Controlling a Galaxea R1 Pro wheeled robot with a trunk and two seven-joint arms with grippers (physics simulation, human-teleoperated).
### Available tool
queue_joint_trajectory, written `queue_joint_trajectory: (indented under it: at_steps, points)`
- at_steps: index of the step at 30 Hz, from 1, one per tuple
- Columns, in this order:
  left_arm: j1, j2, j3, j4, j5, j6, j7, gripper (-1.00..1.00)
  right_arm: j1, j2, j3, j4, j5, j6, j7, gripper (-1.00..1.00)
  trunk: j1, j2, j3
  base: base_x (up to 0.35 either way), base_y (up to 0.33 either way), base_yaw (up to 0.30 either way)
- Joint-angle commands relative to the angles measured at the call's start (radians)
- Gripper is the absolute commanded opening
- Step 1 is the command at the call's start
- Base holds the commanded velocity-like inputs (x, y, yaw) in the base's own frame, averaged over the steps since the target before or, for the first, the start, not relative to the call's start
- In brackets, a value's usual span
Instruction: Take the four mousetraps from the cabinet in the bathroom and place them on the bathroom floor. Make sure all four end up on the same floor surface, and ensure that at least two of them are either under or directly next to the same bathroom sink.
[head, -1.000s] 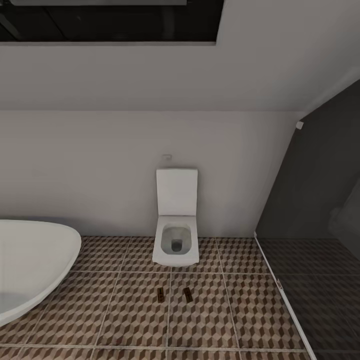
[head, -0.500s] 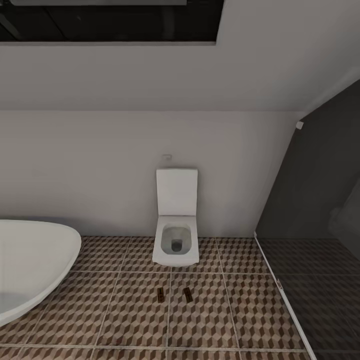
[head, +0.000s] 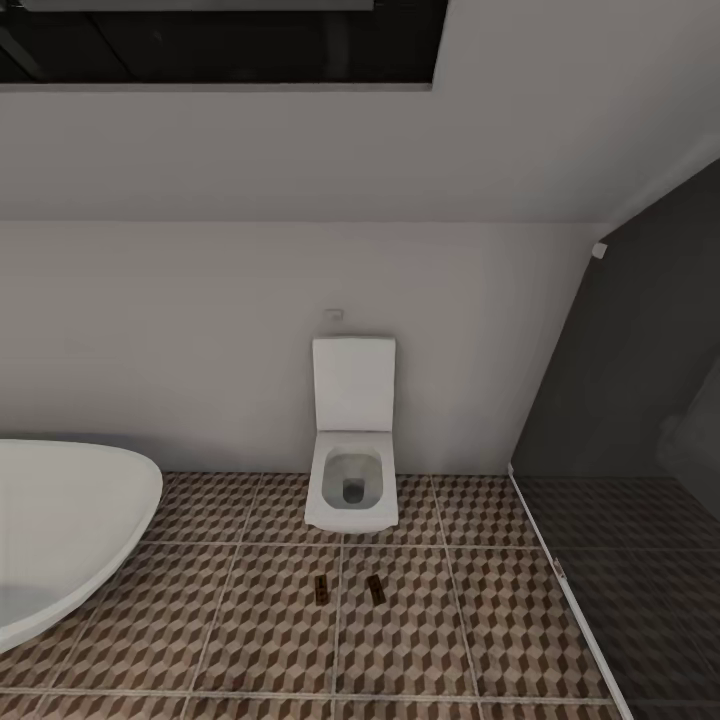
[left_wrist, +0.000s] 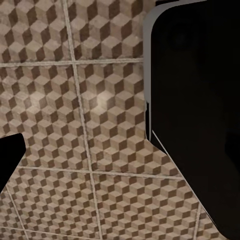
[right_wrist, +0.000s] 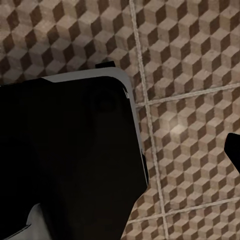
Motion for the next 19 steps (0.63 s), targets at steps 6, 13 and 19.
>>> queue_joint_trajectory:
  at_steps: [6, 13, 19]
  points:
    - [-0.001, 0.000, -0.009, 0.003, 0.008, -0.006, 0.000, 1.00, 0.000, 0.000, 0.009, -0.001, -0.007, -0.004, -0.003, 1.00, 0.001, -0.002, -0.002, 0.000, 0.000, 0.000]
    - [-0.001, -0.001, -0.009, 0.003, 0.008, -0.006, 0.000, 1.00, 0.000, 0.001, 0.008, -0.001, -0.007, -0.005, -0.003, 1.00, 0.001, -0.002, -0.002, 0.000, 0.000, 0.000]
    - [-0.001, 0.000, -0.009, 0.003, 0.008, -0.006, 0.000, 1.00, 0.000, 0.002, 0.008, -0.001, -0.007, -0.005, -0.003, 1.00, 0.001, -0.002, -0.002, 0.000, 0.000, 0.000]
